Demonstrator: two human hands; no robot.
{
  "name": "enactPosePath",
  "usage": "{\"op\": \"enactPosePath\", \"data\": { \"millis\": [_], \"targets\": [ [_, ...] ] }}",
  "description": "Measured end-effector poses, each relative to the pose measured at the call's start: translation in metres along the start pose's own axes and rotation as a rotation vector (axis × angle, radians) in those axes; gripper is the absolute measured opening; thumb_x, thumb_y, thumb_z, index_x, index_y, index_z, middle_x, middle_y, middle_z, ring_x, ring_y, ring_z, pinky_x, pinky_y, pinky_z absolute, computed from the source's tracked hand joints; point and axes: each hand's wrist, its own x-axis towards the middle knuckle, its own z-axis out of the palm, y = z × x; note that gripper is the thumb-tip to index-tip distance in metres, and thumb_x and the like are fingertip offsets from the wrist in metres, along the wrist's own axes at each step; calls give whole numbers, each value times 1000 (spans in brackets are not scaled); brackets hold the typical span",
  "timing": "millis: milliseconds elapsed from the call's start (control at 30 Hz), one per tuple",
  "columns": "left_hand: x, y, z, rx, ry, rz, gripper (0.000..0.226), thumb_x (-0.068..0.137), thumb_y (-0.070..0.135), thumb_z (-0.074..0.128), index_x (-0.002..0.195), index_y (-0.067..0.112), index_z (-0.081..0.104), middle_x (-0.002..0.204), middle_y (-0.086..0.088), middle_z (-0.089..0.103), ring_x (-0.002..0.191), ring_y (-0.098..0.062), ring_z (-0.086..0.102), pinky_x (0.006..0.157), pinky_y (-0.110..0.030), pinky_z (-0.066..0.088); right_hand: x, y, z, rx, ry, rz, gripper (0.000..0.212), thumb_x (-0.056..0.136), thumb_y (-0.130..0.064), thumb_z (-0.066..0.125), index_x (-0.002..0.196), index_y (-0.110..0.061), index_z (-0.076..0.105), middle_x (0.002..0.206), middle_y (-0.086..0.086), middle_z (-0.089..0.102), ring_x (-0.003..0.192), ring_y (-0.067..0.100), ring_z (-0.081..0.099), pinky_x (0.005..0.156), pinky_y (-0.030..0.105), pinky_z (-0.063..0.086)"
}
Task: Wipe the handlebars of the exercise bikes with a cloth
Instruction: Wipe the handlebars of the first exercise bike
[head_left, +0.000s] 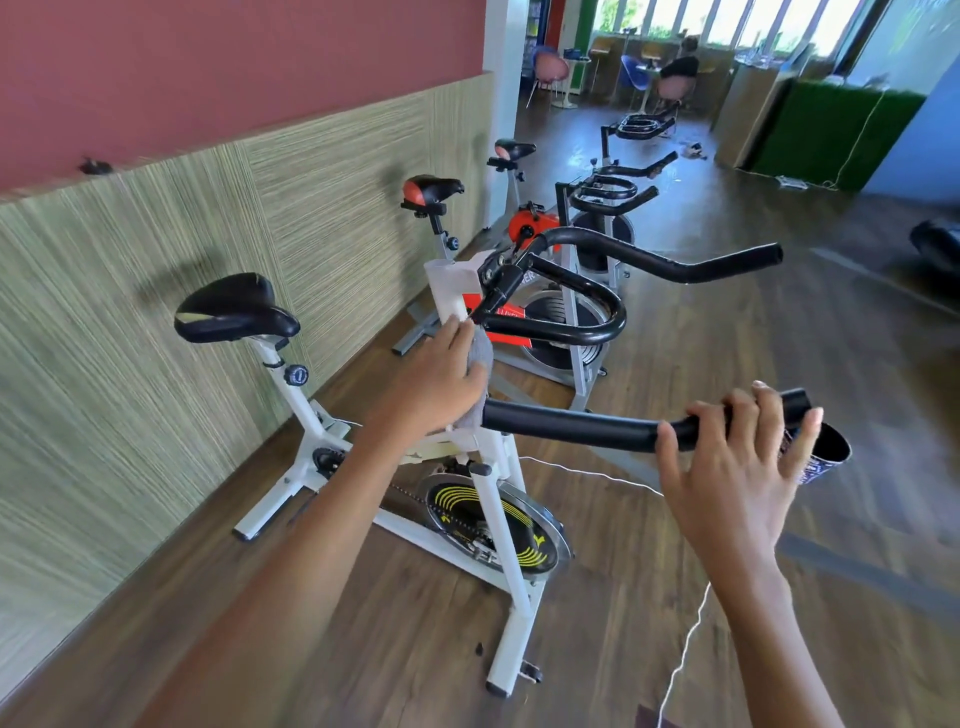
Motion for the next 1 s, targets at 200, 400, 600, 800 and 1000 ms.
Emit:
{"op": "enactPosePath", "data": {
  "millis": [200,400,600,800,1000],
  "targets": [
    [10,-19,11,-169,86,37,56,99,38,28,152,19,25,162,-1,15,148,-19,17,116,-43,23,1,-2,-1,-9,4,-2,35,93,-37,49,98,-5,63,111,17,56,129,38,41,119,55,2],
    [-31,-9,27,35,244,162,53,97,37,17,120,13,58,148,-6,42,147,-36,15,120,-53,9,-1,6,-3,-14,5,-50,34,95,-38,50,101,-7,64,112,15,57,128,37,44,120,56,7],
    [-43,65,53,269,400,140,43,98,35,27,83,14,62,83,-3,66,98,-35,59,115,-61,16,1,0,-3,-11,-22,-13,35,94,-37,49,97,-6,64,113,16,56,129,38,41,119,55,2],
    [-45,20,56,279,531,335,39,94,45,42,107,17,65,93,0,64,89,-25,57,107,-51,33,-2,11,-3,-21,-10,-89,35,96,-40,48,101,-9,64,114,14,58,129,36,44,119,55,10],
    [-38,52,73,325,633,300,39,96,48,41,95,16,64,81,-1,61,78,-26,50,76,-38,39,-1,7,-1,18,-29,-46,33,94,-37,51,98,-7,63,114,15,57,130,36,42,120,54,3]
  ]
}}
